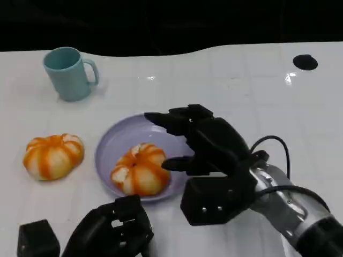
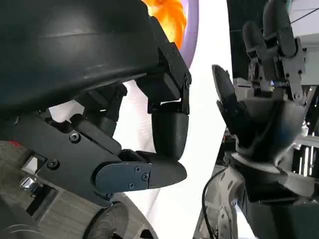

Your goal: Grasp the bread from the table and place it into the plate.

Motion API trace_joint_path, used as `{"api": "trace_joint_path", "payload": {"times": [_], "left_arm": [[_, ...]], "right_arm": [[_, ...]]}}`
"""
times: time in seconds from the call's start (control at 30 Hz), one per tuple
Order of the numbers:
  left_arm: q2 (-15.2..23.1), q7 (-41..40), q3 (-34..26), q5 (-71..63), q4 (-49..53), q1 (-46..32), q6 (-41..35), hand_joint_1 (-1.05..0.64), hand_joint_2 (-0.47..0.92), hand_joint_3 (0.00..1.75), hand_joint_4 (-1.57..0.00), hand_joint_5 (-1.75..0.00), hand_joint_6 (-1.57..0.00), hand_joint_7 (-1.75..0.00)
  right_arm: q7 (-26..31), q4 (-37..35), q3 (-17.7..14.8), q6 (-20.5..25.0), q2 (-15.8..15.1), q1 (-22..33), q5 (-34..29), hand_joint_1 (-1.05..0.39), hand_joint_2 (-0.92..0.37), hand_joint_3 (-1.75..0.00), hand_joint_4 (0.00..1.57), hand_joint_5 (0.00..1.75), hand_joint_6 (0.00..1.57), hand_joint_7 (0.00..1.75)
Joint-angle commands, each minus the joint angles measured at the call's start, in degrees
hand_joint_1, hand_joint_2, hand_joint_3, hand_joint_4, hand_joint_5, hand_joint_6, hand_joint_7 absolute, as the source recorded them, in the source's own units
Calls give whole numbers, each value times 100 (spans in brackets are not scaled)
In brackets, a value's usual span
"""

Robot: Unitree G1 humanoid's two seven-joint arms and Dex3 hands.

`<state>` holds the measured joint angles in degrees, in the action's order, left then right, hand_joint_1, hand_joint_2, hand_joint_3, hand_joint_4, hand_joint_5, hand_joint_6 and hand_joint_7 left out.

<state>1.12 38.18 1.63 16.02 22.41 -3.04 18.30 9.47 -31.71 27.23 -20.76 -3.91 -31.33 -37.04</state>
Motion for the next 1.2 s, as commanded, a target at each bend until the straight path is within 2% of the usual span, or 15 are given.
{"api": "trace_joint_path", "payload": {"times": [0.03,0.2,0.27,0.33,0.43,0.57,0.63,0.67,0.73,0.93,0.97,1.0,1.07,1.17,1.2], "left_arm": [[59,-54,-46,-16,22,9,21,-55,64,69,-80,-175,-76,-142],[66,-25,-53,13,39,33,-9,-55,64,72,-79,-175,-75,-144],[66,1,-59,19,88,54,27,-55,63,72,-79,-175,-75,-144],[69,-6,-58,13,90,58,22,-54,63,72,-78,-175,-74,-143],[62,-66,-51,-26,65,51,22,-54,63,72,-78,-175,-75,-143],[63,-23,-51,-20,113,69,72,-55,64,72,-79,-175,-75,-142],[61,-25,-48,-20,110,69,70,-55,64,72,-78,-175,-75,-142],[56,-36,-48,-16,97,66,51,-55,64,72,-78,-175,-75,-142],[50,-39,-48,2,82,65,11,-56,64,71,-78,-175,-75,-142],[27,-3,-53,32,141,98,37,-56,64,70,-78,-175,-75,-143],[25,2,-56,35,156,107,48,-56,64,70,-78,-175,-75,-143],[26,-1,-57,27,163,112,55,-56,64,70,-79,-175,-75,-143],[35,-19,-59,2,168,117,74,-56,65,70,-79,-175,-75,-143],[52,-25,-70,15,145,115,13,-56,65,70,-79,-175,-76,-143],[56,-24,-76,25,139,114,-5,-56,64,70,-79,-175,-76,-143]], "right_arm": [[64,539,-180,-227,-392,377,94,-50,-92,-11,3,58,36,3],[316,968,-400,-522,-719,826,109,-42,-92,-9,12,68,45,6],[571,1007,-500,-737,-804,1000,105,-36,-92,-7,20,69,52,8],[811,1013,-611,-962,-869,1158,111,-29,-91,-4,34,64,63,8],[986,1039,-757,-1206,-1023,1366,127,-24,-92,-4,45,63,72,9],[1186,996,-1002,-1662,-1226,1639,242,-16,-91,-8,69,77,88,15],[1214,985,-1114,-1842,-1281,1753,327,-14,-90,-9,75,84,94,15],[1233,984,-1163,-1938,-1315,1809,364,-15,-90,-9,77,100,100,16],[1236,1009,-1272,-2091,-1399,1942,409,-16,-91,-11,79,118,107,17],[1107,1166,-1490,-2252,-1622,2338,417,-16,-90,-16,89,126,120,24],[1069,1203,-1505,-2240,-1644,2411,433,-17,-87,-23,87,138,120,30],[1028,1241,-1520,-2228,-1659,2482,453,-17,-79,-37,85,147,117,38],[895,1336,-1559,-2192,-1683,2638,526,-19,-61,-74,83,156,109,60],[732,1461,-1610,-2165,-1702,2847,613,-20,-48,-98,84,163,102,80],[698,1503,-1625,-2146,-1702,2911,620,-20,-46,-102,84,164,100,85]]}}
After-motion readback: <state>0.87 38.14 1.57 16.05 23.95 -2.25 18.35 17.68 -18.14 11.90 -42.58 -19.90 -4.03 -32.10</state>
